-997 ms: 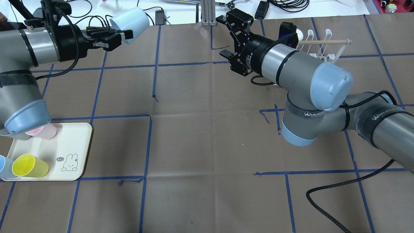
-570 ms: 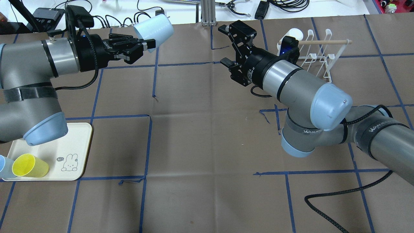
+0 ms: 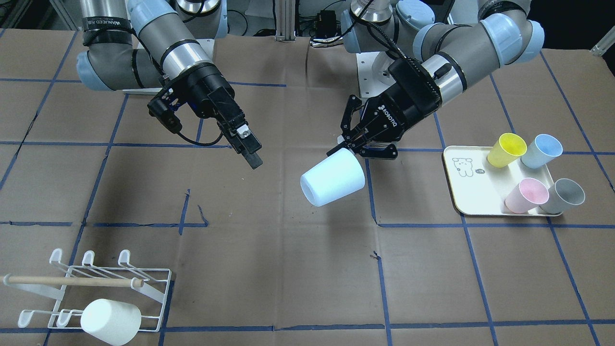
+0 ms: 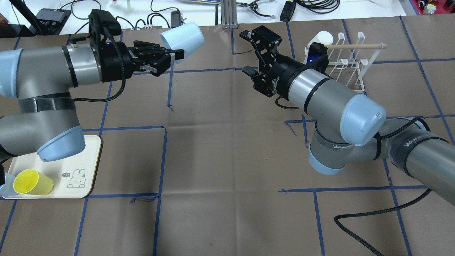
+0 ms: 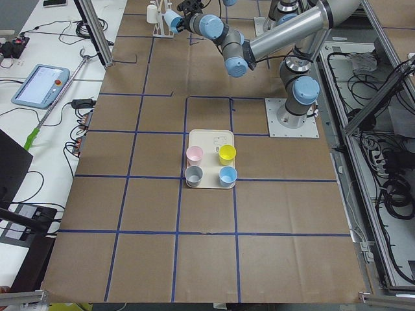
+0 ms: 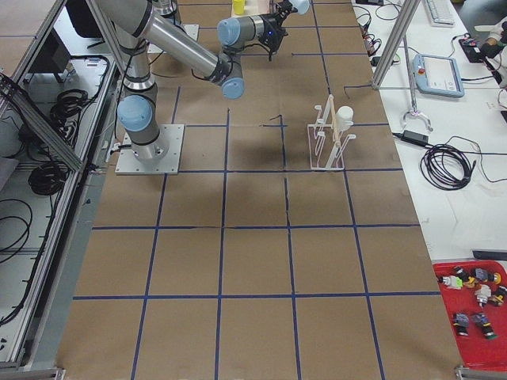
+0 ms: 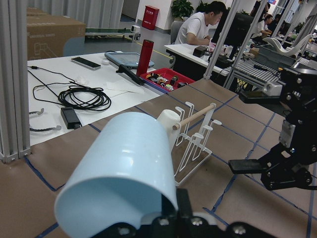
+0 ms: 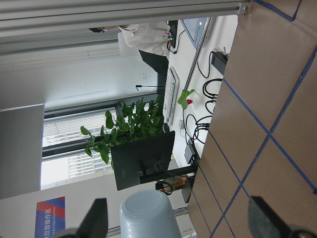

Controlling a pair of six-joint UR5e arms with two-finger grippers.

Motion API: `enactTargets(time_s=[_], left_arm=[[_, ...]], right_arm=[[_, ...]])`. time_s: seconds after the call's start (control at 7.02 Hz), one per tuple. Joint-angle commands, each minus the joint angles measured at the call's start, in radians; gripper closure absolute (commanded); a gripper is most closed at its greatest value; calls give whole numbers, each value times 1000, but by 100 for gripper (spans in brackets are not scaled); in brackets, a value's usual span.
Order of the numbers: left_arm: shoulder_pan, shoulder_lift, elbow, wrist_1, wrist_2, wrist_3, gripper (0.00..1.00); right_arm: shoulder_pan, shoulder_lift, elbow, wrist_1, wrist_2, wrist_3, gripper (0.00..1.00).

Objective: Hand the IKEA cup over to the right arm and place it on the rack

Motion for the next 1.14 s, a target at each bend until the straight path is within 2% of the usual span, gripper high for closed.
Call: enactTargets(time_s=[0.0,0.57,1.0], left_arm=[[-40,-33,0,55,13,5,100],[-74,-36,-4,78,12,-9,100],[-76,-33,-4,78,12,-16,100]], right_arm=[[19,1,-2,1,-5,11,0],[54,53,-22,9,-11,8,0],[70,53,-45,11,-132,8,1]])
